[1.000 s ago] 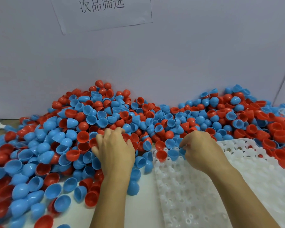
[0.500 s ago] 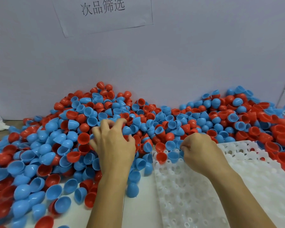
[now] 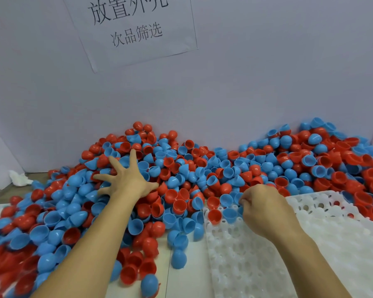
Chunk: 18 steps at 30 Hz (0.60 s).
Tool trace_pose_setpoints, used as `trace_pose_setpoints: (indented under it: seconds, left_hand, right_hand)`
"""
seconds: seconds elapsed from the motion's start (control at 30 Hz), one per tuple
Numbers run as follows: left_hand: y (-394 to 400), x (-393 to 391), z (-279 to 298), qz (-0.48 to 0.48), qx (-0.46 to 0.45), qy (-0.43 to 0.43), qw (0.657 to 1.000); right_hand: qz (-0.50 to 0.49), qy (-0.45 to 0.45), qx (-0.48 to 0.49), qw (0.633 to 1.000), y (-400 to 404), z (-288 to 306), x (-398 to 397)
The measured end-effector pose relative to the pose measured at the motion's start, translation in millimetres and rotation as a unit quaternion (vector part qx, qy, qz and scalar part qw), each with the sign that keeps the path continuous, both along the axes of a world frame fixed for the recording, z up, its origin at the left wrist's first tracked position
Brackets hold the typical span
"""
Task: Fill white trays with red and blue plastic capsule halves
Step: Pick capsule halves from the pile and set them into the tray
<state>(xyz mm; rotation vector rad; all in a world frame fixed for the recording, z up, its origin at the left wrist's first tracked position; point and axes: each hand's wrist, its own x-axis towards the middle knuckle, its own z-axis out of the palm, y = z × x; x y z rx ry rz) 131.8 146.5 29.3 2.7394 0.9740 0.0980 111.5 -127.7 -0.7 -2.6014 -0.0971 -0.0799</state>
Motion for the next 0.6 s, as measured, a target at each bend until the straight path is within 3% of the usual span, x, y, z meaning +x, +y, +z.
trace_pose_setpoints:
  seconds: [0.17, 0.43, 0.6]
  left_hand:
    - [6, 2, -12, -0.002, 0.035, -0.086, 0.996]
    - [12, 3, -3, 0.014, -0.034, -0.119, 0.992]
    - [28, 1, 16, 0.039, -0.129, -0.293, 0.947]
  right_hand:
    - [-0.005, 0.003, 0.004, 1.0, 0, -1, 0]
    - [-0.007, 0.008, 0.003, 1.0, -1, 2, 0]
    - [-0.002, 0.003, 0.001, 1.0, -1, 3, -1]
